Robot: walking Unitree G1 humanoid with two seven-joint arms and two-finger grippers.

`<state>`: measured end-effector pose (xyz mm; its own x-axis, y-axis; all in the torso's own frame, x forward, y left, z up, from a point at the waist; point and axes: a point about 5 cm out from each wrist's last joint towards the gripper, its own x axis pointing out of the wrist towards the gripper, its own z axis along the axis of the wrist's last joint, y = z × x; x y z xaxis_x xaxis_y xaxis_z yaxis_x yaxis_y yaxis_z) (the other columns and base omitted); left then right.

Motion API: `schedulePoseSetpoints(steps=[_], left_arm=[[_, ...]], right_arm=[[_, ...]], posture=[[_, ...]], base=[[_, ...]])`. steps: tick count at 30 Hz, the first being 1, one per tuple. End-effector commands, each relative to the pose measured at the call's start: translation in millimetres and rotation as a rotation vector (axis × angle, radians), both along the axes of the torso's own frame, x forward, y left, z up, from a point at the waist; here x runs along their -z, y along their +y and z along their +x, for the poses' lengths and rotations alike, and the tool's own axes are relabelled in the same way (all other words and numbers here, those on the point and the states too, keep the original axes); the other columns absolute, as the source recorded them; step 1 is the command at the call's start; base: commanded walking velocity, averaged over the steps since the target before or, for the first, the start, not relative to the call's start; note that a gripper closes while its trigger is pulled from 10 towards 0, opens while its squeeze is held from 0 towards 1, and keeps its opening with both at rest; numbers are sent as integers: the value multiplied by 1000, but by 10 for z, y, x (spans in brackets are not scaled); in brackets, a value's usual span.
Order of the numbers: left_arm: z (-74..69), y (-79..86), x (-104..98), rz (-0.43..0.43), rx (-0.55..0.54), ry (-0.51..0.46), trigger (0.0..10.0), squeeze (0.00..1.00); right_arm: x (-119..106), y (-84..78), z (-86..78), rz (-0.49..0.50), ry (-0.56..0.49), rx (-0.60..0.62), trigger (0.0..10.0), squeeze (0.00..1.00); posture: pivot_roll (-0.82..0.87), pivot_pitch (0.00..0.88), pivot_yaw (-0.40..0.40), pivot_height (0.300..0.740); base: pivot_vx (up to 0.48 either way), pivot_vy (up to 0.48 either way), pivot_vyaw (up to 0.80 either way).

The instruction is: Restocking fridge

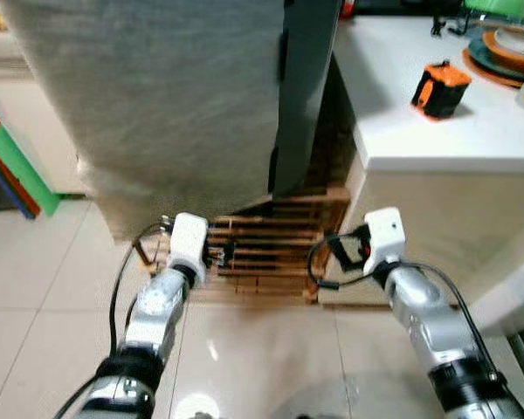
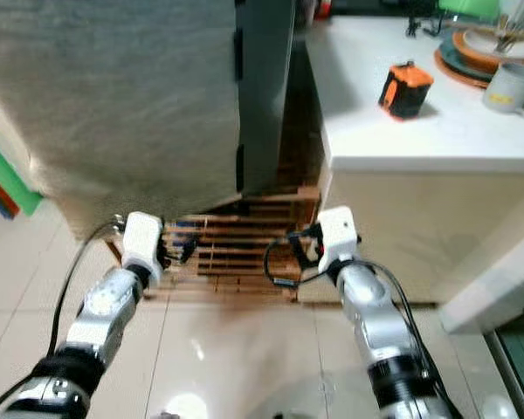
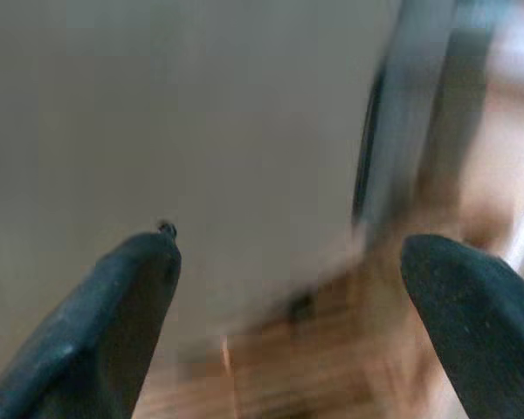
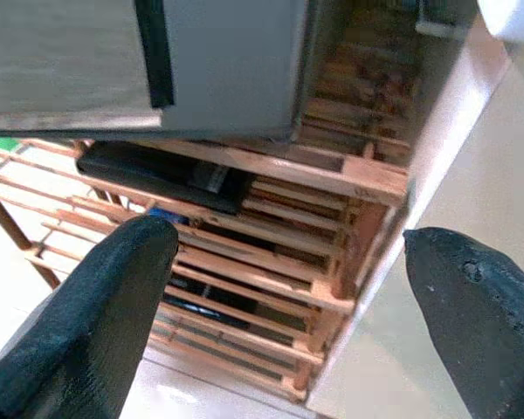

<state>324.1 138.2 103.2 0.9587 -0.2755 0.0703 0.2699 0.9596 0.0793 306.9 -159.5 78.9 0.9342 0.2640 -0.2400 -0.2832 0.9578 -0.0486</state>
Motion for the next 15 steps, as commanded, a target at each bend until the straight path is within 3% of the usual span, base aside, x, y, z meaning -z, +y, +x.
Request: schedulePoseSetpoints(steps=[1,2,4,8,13,15], left_arm=[[40,31,-189,21,-64,-89,10000,0],[40,31,-189,21,-64,-89,10000,0],[90,175,-329,46,-173,-150,10000,0],[147,336,-354,32,-250,-120,10000,0],[128,338,-514,-46,-226,-153,10000,0],[131,299,-523,-47,-228,-139,10000,0]], right_arm=[[-4,3,28,-12,-10,7,10000,0],[-4,3,28,-12,-10,7,10000,0],[2,72,37,-11,-19,-14,10000,0],[-28,141,59,11,-44,-27,10000,0],[-184,245,157,55,-126,-39,10000,0],[-251,261,237,79,-143,-14,10000,0]], posture=[[-105,28,-10,740],[-105,28,-10,740],[-100,27,-13,740],[-98,24,-13,740],[-102,29,-12,740],[-98,28,-17,740]], base=[[0,0,0],[0,0,0],[0,0,0],[0,0,0],[0,0,0],[448,0,0]])
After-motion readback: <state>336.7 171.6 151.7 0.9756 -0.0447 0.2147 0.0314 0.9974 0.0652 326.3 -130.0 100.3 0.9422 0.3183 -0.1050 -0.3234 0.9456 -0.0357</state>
